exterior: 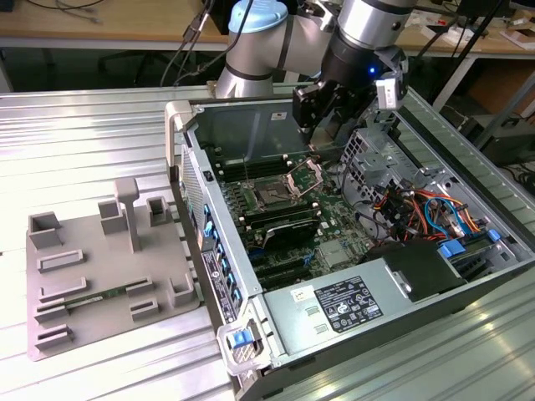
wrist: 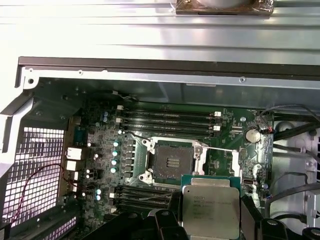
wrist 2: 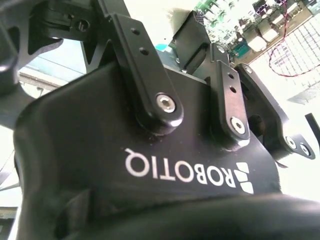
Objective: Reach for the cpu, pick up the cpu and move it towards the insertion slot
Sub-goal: 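Pick up the cpu and move it towards the insertion slot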
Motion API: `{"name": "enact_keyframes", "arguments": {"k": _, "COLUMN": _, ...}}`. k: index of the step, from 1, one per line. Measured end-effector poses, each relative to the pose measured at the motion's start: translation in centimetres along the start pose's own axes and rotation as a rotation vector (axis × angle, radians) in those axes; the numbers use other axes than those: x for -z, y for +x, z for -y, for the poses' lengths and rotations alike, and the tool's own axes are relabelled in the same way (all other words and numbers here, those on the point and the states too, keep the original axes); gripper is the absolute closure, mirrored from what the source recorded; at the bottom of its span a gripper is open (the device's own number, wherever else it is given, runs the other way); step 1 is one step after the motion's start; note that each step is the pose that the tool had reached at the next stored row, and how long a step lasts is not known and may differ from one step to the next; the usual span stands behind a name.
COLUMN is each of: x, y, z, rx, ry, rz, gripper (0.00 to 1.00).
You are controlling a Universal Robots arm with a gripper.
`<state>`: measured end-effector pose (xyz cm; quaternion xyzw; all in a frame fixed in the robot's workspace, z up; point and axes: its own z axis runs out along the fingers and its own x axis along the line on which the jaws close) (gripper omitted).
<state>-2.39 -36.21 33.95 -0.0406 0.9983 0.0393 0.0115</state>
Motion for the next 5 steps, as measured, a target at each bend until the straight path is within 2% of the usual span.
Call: {"name": "enact_keyframes", "arguments": {"k": 5, "x": -0.02, "y": 0.01, "z": 0.0, "rx": 0.0, "ry": 0.0002, "rz": -0.0001, "gripper": 0.45}}
